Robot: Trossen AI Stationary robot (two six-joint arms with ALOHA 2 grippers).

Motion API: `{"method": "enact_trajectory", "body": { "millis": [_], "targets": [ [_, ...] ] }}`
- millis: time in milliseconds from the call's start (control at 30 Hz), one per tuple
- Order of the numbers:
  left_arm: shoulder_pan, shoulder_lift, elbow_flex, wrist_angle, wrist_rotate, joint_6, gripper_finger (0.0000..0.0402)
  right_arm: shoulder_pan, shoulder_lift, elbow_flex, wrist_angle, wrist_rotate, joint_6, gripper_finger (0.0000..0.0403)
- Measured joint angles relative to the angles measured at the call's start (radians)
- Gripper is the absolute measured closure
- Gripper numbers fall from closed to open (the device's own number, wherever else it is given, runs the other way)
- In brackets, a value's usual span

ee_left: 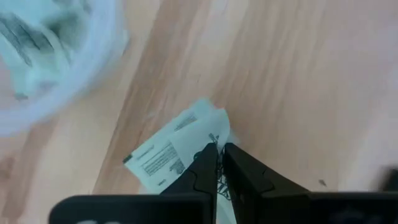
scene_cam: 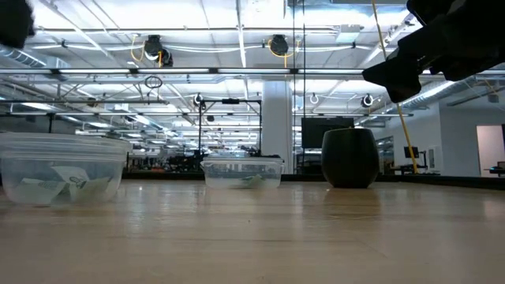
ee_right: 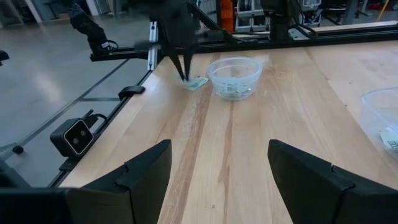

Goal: Pick and place Stevia / Truvia into bins
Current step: Put the stevia packet into the oval container

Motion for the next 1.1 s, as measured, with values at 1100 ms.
{"method": "enact_trajectory", "body": {
  "millis": [1100],
  "targets": [
    [0.807,-0.334,0.006,0.430,-0.222,0.800,0.0378,0.000,0.000,0.000,-0.014,0.001,-0.004,0.0145]
  ]
}}
